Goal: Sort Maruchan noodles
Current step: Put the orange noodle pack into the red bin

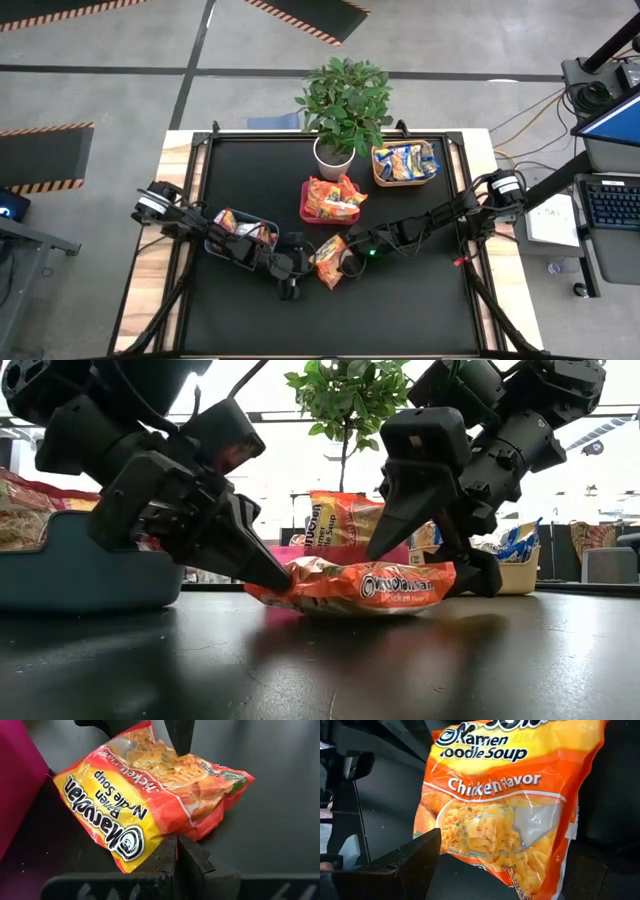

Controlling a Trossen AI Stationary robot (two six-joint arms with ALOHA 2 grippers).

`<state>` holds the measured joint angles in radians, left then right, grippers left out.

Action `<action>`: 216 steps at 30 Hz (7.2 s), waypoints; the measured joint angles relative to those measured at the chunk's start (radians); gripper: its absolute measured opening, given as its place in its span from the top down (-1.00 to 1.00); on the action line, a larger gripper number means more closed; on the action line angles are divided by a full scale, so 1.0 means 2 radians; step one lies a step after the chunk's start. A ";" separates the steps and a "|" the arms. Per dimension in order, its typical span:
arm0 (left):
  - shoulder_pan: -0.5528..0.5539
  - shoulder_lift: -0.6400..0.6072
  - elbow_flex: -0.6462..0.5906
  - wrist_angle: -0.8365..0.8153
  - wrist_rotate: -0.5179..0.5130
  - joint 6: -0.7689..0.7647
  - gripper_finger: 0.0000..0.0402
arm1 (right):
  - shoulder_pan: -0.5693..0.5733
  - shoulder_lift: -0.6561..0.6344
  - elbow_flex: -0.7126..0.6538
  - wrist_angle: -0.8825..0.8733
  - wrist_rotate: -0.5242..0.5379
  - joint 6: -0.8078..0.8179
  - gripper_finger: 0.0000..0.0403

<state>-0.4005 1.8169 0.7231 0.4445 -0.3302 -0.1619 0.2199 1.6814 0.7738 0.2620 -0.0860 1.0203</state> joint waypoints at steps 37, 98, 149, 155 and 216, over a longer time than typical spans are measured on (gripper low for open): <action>0.004 0.014 0.001 -0.007 0.004 -0.008 1.00 | 0.000 0.006 0.000 0.087 0.007 -0.005 -0.57; -0.026 -0.441 -0.093 -0.123 -0.114 0.145 1.00 | -0.007 -0.117 0.105 -0.044 0.194 -0.340 0.65; -0.025 -0.457 -0.091 -0.118 -0.123 0.169 1.00 | -0.123 -0.037 0.244 -0.292 0.167 -0.739 0.65; -0.025 -0.456 -0.091 -0.118 -0.123 0.169 1.00 | -0.123 -0.014 0.247 -0.282 0.174 -0.731 0.62; -0.025 -0.456 -0.091 -0.118 -0.123 0.168 1.00 | -0.106 -0.021 0.352 -0.340 0.201 -0.551 0.35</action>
<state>-0.4503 0.9043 0.5407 0.2087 -0.5762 0.1749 0.0082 1.6403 1.4787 -0.4180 0.3151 -0.0816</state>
